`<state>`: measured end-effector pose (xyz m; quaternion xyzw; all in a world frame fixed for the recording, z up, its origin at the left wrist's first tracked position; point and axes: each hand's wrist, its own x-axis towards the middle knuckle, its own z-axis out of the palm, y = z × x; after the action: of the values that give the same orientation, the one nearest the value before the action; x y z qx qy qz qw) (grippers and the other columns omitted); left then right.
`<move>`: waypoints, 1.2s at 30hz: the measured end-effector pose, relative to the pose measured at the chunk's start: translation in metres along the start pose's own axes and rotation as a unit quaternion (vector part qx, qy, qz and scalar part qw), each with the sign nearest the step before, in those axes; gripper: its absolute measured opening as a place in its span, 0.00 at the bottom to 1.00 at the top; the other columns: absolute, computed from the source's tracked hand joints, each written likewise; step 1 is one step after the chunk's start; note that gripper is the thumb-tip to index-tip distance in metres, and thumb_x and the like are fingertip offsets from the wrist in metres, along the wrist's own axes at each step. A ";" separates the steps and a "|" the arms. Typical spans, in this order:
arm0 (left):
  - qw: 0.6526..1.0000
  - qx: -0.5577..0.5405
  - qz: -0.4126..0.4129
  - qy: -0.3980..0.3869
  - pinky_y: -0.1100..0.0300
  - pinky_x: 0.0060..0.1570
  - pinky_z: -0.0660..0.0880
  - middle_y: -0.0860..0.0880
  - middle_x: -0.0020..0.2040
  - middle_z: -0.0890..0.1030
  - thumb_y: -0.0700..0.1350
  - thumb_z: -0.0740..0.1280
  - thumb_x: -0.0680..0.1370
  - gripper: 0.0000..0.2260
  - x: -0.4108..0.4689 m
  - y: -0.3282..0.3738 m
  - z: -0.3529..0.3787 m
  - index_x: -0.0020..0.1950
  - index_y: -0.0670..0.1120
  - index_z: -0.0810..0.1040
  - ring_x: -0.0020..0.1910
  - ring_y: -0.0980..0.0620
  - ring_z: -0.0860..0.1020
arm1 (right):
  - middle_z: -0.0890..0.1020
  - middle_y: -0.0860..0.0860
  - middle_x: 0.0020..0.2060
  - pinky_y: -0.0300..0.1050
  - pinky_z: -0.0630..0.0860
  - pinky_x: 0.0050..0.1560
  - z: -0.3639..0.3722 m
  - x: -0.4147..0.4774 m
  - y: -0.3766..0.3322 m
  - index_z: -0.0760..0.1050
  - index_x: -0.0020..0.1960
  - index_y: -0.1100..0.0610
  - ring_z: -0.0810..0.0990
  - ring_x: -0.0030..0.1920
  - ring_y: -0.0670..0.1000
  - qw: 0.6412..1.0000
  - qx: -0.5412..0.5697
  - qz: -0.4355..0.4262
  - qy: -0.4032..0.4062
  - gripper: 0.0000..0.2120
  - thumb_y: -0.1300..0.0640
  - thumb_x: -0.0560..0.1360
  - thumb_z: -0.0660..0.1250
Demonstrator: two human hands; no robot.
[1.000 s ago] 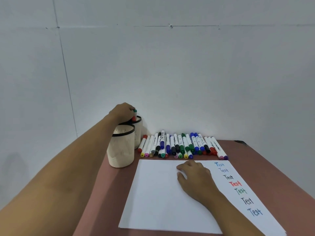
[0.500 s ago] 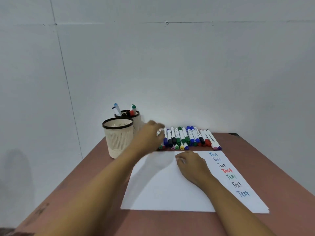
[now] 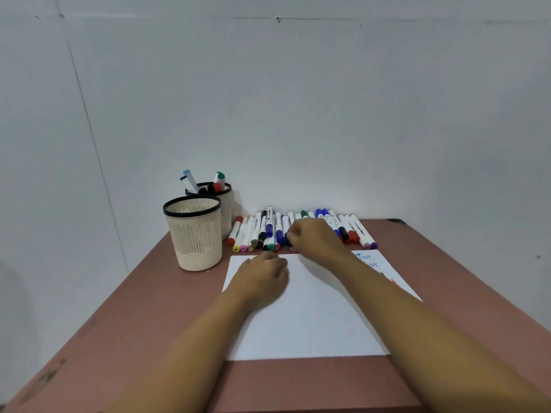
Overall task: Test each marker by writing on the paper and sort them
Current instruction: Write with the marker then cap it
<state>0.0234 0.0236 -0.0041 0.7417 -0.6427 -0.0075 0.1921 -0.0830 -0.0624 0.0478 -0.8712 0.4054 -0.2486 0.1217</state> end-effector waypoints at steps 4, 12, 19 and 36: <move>1.000 -0.022 0.011 0.005 0.51 0.64 0.66 0.49 0.63 0.73 0.47 0.55 0.81 0.14 -0.001 -0.001 0.000 0.59 0.45 0.77 0.60 0.50 0.72 | 0.82 0.55 0.43 0.47 0.76 0.43 0.007 0.037 -0.013 0.78 0.47 0.61 0.80 0.46 0.56 1.000 0.007 0.014 -0.023 0.12 0.52 0.78 0.63; 0.999 -0.030 0.013 0.022 0.53 0.63 0.67 0.49 0.63 0.73 0.47 0.57 0.80 0.13 0.002 -0.006 0.003 0.59 0.45 0.77 0.61 0.48 0.71 | 0.79 0.54 0.54 0.47 0.70 0.47 0.038 0.062 -0.029 0.72 0.57 0.58 0.76 0.56 0.57 0.992 -0.111 0.024 -0.047 0.18 0.45 0.76 0.63; 1.000 -0.026 0.016 0.008 0.53 0.63 0.66 0.49 0.64 0.73 0.47 0.56 0.81 0.13 0.001 -0.005 0.000 0.60 0.45 0.76 0.61 0.49 0.71 | 0.74 0.52 0.41 0.41 0.66 0.38 0.033 0.058 -0.032 0.69 0.41 0.58 0.75 0.45 0.55 0.997 -0.044 0.068 0.002 0.07 0.57 0.76 0.61; 0.878 -0.460 -0.107 0.080 0.55 0.57 0.73 0.45 0.49 0.83 0.54 0.59 0.80 0.19 0.002 0.018 -0.020 0.48 0.42 0.82 0.54 0.49 0.80 | 0.72 0.45 0.29 0.33 0.63 0.30 -0.011 -0.063 0.003 0.71 0.36 0.54 0.69 0.31 0.42 0.979 0.191 0.028 0.058 0.13 0.51 0.78 0.64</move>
<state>0.0121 0.0252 0.0204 0.6324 -0.4659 -0.2629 0.5603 -0.1254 -0.0160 0.0342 -0.8041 0.3812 -0.3685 0.2691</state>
